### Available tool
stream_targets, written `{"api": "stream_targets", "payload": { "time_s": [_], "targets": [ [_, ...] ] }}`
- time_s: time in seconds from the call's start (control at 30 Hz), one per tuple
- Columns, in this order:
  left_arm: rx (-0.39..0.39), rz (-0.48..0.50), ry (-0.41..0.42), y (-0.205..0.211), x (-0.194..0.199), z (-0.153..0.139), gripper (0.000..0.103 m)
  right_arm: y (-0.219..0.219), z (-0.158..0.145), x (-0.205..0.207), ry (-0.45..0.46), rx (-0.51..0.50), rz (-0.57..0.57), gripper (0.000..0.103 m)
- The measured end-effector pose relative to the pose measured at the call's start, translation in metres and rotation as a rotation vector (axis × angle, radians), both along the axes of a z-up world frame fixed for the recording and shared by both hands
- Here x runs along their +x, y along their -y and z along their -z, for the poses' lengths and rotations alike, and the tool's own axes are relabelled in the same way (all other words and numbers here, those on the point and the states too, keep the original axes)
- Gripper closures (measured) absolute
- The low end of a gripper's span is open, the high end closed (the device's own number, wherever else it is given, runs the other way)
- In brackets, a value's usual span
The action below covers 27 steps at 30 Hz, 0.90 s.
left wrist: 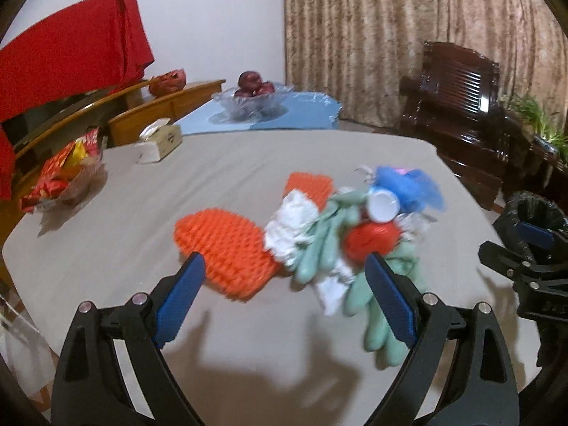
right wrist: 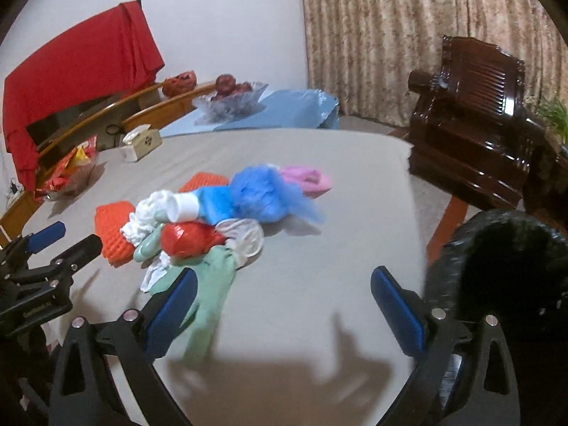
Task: Collect trash
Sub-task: 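Move both tools back over the trash pile on the table, then grasp the green glove with the right tool while the left tool grasps the red bag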
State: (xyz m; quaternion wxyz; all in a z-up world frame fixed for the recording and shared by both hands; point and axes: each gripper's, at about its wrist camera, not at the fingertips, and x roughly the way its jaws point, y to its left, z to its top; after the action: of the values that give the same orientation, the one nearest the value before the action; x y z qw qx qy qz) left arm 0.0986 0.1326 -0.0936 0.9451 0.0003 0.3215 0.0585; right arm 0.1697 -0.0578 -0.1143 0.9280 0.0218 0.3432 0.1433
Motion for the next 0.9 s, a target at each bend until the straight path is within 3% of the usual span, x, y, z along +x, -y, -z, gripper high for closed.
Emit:
{"api": "stream_targets", "payload": {
  "time_s": [0.43, 0.57, 0.63, 0.67, 0.8, 0.9],
  "targets": [
    [-0.042, -0.045, -0.04, -0.025, 0.012, 0.02, 0.017, -0.054, 0.035, 0.029, -0.126, -0.029, -0.1, 0.027],
    [-0.041, -0.05, -0.044, -0.027, 0.013, 0.021, 0.017, -0.059, 0.044, 0.032, -0.167, -0.017, -0.129, 0.041],
    [-0.041, -0.051, -0.047, -0.026, 0.013, 0.022, 0.017, -0.059, 0.045, 0.032, -0.182, 0.021, -0.168, 0.053],
    [-0.042, -0.05, -0.048, -0.025, 0.013, 0.023, 0.017, -0.06, 0.045, 0.031, -0.193, 0.043, -0.193, 0.069],
    [-0.049, -0.047, -0.055, -0.022, 0.015, 0.023, 0.017, -0.053, 0.041, 0.032, -0.203, 0.075, -0.201, 0.084],
    [-0.05, -0.037, -0.052, -0.017, 0.016, 0.022, 0.017, -0.042, 0.034, 0.029, -0.19, 0.076, -0.189, 0.087]
  ]
}}
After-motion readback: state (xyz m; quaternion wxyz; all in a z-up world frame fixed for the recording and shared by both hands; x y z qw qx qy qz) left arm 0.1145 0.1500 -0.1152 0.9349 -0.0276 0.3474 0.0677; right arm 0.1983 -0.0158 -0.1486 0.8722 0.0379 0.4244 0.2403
